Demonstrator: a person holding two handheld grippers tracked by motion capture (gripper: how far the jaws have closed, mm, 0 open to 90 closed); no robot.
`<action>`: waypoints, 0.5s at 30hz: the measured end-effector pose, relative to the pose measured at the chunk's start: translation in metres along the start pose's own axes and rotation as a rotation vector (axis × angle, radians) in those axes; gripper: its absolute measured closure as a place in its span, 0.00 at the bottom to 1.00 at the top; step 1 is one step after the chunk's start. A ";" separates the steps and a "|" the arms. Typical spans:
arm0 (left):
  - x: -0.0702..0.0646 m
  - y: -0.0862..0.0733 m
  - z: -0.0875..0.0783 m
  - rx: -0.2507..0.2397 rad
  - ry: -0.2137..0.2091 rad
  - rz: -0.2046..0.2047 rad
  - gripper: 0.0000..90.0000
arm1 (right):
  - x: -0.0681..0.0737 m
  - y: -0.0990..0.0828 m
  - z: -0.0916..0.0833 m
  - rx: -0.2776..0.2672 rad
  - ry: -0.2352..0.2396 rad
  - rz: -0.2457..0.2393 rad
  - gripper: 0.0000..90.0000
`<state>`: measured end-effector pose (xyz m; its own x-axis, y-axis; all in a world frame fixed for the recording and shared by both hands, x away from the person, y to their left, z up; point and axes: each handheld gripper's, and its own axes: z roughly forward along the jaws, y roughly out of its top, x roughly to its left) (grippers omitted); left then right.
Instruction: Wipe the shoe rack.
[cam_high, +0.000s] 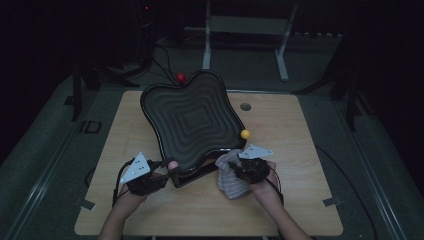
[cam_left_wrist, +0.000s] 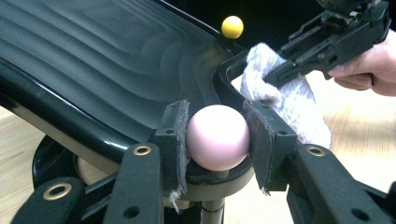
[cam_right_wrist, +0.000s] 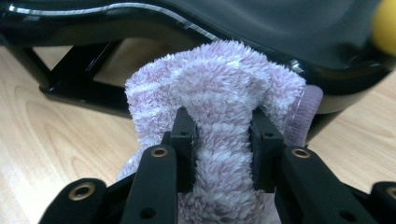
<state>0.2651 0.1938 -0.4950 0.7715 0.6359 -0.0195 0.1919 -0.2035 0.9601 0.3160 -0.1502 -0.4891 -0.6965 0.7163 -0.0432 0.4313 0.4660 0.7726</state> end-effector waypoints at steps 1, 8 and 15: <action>0.000 0.000 0.000 0.000 0.000 0.000 0.67 | 0.002 0.002 -0.001 -0.003 0.003 -0.003 0.76; 0.000 0.000 0.000 -0.002 -0.003 -0.003 0.67 | 0.007 0.013 -0.002 -0.042 0.009 -0.024 0.76; 0.000 0.000 0.000 -0.002 -0.006 -0.004 0.67 | 0.010 0.009 0.004 -0.010 0.024 -0.036 0.76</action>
<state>0.2654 0.1941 -0.4952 0.7743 0.6324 -0.0244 0.1935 -0.1998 0.9605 0.3152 -0.1370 -0.4848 -0.7250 0.6865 -0.0558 0.4003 0.4859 0.7770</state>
